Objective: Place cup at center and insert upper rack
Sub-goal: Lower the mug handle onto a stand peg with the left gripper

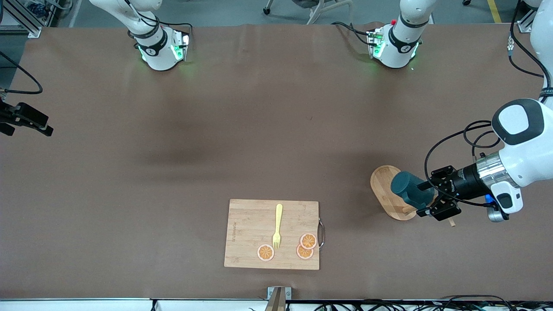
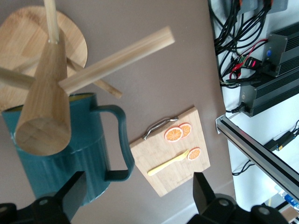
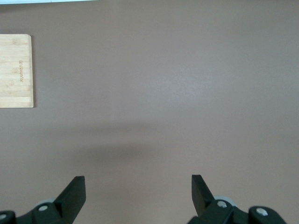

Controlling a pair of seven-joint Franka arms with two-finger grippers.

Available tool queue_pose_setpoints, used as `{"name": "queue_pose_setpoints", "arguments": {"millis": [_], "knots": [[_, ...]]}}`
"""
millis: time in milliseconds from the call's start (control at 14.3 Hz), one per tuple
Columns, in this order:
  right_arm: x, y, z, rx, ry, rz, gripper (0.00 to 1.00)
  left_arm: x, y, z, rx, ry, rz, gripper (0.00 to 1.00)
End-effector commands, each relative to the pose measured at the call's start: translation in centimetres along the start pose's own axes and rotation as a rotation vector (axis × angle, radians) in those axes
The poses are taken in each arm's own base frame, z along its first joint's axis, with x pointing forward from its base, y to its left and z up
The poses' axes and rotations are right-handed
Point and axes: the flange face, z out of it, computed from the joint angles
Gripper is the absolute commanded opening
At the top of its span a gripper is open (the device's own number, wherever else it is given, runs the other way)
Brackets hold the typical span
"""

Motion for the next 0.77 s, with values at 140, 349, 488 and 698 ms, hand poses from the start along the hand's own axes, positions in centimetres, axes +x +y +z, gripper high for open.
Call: {"name": "queue_pose_setpoints", "arguments": {"millis": [140,349,488,698], "knots": [[0.0,0.0,0.0,-0.016,0.004,-0.002,1.0,-1.6,0.4,-2.1,0.051,0.125,0.112,1.0],[0.0,0.0,0.0,-0.016,0.004,-0.002,1.0,-2.4,0.0,-3.1,0.14,0.146,0.219,1.0],[0.0,0.0,0.0,-0.016,0.004,-0.002,1.0,-1.9,-0.9,-4.1,0.193,0.141,0.276,1.0],[0.0,-0.1,0.0,-0.014,0.004,-0.003,1.0,-2.0,-2.2,-5.8,0.295,0.134,0.404,1.0]]}}
